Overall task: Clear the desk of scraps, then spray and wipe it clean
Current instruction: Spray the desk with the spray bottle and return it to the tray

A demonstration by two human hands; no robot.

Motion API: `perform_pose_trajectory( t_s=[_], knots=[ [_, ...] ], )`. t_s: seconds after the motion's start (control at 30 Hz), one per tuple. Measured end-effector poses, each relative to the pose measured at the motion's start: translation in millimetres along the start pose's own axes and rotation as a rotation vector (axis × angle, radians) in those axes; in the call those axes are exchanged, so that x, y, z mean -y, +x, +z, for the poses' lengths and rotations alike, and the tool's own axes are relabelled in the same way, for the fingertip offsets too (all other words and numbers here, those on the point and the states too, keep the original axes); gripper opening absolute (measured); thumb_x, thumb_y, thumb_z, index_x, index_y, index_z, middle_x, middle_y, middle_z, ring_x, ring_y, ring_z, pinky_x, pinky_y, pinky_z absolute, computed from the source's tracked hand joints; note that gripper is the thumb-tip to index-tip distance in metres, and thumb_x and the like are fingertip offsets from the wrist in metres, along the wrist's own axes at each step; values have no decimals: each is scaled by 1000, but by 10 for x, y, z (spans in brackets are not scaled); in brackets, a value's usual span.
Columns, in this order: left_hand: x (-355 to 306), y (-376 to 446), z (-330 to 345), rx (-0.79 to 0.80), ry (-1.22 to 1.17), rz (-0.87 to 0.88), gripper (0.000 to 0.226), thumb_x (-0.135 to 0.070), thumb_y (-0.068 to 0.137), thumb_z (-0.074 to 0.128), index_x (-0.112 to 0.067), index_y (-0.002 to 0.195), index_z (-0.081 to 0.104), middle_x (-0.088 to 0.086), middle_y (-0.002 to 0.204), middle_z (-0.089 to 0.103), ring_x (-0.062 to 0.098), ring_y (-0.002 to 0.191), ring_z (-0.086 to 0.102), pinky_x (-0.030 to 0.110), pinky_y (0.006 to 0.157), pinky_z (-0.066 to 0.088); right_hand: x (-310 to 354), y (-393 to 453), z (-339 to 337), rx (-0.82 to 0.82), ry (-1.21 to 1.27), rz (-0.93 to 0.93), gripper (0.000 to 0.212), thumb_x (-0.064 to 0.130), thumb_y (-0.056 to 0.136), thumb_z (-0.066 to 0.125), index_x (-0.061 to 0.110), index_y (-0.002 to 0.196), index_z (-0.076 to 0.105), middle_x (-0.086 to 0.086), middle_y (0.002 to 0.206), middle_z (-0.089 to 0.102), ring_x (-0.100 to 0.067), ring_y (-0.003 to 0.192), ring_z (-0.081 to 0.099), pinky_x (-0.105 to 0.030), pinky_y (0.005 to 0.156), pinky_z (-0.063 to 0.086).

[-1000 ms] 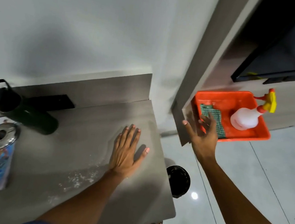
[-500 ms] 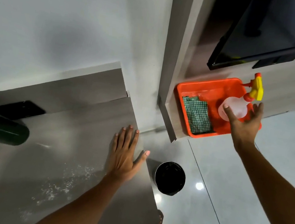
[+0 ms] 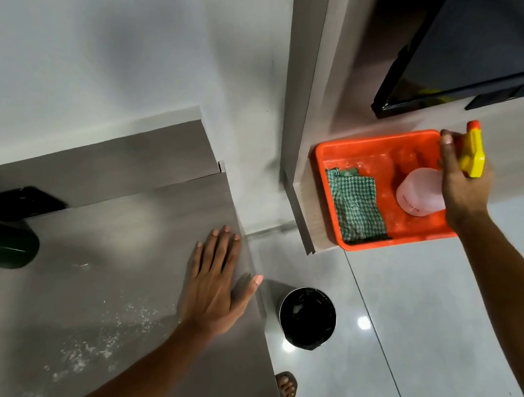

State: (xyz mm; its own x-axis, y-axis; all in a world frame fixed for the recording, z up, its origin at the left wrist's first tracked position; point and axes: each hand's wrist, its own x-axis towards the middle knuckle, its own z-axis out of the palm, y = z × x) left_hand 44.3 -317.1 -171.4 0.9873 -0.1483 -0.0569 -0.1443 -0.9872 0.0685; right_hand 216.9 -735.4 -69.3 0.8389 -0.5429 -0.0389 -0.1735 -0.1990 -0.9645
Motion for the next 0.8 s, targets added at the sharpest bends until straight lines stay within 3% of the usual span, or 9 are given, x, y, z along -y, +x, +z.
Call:
perform_pose_trajectory(
  t_s=[0.07,0.17,0.23,0.37,0.43,0.5,0.57,0.7,0.8],
  knots=[
    [10,-5,0,-5,5,6,89,-76,107,22,-19,175,12,5,185,7,26,173,6,56,138,18,32,15,8,23,-11,6,65,71,101,62,25,147,66,11,137,75,0,117,73,-12,91,60],
    [9,-4,0,-22,-11,6,89,-76,107,26,-19,175,16,5,185,9,27,173,9,56,138,18,38,53,3,54,-48,-29,45,63,107,57,25,131,63,-4,139,74,-13,124,73,-37,108,62],
    [3,-9,-6,-20,-20,2,90,-76,107,25,-19,175,14,5,185,7,27,173,8,55,138,18,55,33,-21,40,-15,-46,52,66,107,53,21,130,67,-2,136,76,-12,123,73,-44,111,60],
    [-4,-7,-38,-7,-38,-2,90,-77,106,24,-20,175,14,4,185,8,26,173,9,55,138,18,225,-143,-122,1,-4,-47,34,75,104,49,52,115,71,16,130,79,-4,125,73,-37,108,60],
    [-19,-17,-60,-9,-42,-5,90,-77,106,24,-20,175,15,5,185,10,27,172,10,55,138,19,307,-256,-149,-56,29,-61,28,74,105,48,60,122,64,17,131,77,-3,129,70,-35,111,57],
    [-17,-23,-93,-8,-72,-5,89,-76,106,26,-19,175,16,5,185,11,27,172,12,55,138,19,343,-386,-178,-102,80,-53,41,71,106,48,51,141,56,12,134,76,-9,133,69,-40,116,55],
    [-13,-35,-128,-10,-96,0,88,-74,107,30,-18,174,20,5,184,13,28,172,14,54,138,19,378,-509,-191,-131,104,-53,37,73,104,49,50,130,61,10,131,77,-14,131,70,-45,117,55],
    [9,-69,-242,-13,-192,20,86,-72,106,28,-16,172,31,6,183,17,30,171,18,57,137,19,476,-854,-217,-84,110,-27,78,80,98,53,32,159,52,7,125,78,-6,122,73,-18,99,58],
    [130,-170,-331,-14,-201,9,90,-77,102,31,-19,170,36,6,182,22,30,170,20,61,138,11,543,-1141,-155,-18,135,-31,70,74,101,57,36,161,50,-3,128,77,-6,119,75,-25,101,61]
  ],
)
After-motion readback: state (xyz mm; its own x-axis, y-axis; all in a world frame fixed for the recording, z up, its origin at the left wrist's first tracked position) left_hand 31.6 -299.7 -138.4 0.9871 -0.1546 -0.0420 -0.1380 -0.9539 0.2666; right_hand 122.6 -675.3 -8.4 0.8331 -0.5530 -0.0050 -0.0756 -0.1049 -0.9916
